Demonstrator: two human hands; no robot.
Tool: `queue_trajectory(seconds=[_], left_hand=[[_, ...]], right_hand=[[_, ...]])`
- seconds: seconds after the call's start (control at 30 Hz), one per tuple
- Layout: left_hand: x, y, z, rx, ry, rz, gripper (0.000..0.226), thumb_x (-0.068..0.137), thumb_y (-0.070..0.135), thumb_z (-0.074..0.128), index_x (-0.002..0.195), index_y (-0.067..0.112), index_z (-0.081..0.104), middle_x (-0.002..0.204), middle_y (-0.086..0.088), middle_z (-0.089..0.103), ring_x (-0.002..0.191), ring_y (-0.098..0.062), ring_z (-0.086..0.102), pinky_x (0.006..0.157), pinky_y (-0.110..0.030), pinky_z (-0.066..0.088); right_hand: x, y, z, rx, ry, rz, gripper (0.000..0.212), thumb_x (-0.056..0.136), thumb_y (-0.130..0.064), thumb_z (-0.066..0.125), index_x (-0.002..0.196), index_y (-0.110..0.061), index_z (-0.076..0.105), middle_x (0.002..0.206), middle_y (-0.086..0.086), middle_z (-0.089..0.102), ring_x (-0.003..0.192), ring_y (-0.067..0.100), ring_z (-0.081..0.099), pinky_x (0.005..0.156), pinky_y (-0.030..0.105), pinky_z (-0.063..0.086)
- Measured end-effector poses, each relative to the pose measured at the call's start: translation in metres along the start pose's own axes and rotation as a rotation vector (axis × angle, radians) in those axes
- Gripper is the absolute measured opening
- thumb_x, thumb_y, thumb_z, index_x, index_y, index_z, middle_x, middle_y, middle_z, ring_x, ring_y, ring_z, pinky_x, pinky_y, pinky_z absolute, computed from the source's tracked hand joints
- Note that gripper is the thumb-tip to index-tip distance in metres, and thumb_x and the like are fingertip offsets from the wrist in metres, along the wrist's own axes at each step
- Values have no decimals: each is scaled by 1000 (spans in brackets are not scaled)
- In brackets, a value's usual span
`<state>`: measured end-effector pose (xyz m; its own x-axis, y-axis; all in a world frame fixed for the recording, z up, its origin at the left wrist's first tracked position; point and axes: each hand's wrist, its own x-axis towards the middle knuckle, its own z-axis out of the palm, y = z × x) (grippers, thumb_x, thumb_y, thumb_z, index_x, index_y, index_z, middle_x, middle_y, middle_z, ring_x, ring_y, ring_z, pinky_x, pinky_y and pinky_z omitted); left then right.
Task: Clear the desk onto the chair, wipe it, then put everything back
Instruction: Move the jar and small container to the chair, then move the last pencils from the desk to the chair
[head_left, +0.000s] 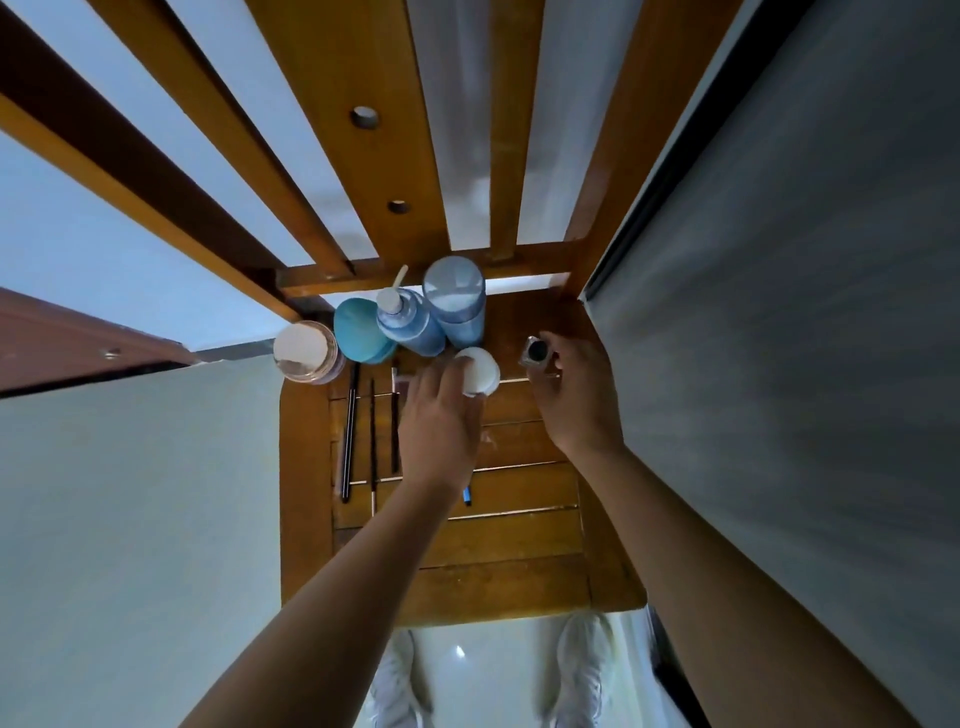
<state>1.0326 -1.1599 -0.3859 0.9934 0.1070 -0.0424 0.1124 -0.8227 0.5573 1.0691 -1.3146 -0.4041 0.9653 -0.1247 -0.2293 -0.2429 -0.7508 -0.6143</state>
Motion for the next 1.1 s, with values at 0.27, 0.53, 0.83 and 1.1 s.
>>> queue_trajectory(seconds=[0.27,0.53,0.83,1.1], left_hand=[[-33,17,-63,76,96,60,46,98,41,54,141,23,51,157,-4,36,145,-26,33,114,-48,35],[-50,76,-269,321,234,143,65,96,50,46,155,26,30,166,-8,8,153,-33,4,117,-64,14],[-155,160,-534,561,571,80,64,102,50,33,157,19,23,166,-13,6,153,-35,2,117,-64,13],[-368,104,-693,807,892,-257,63,101,50,38,154,16,31,164,-18,12,152,-38,8,118,-62,14]], right_hand=[[-47,-45,-58,24,12,9,63,100,-53,40,157,-31,23,164,-2,26,149,22,30,115,47,40],[-109,-176,-198,-9,243,-279,63,101,-54,37,157,-29,24,168,3,11,152,25,20,117,49,36],[-196,-377,-305,144,243,-724,62,103,-60,26,158,-36,14,169,4,2,154,24,1,121,48,12],[-353,-549,-288,318,94,-1239,61,103,-56,35,156,-27,31,168,8,10,154,27,15,122,41,17]])
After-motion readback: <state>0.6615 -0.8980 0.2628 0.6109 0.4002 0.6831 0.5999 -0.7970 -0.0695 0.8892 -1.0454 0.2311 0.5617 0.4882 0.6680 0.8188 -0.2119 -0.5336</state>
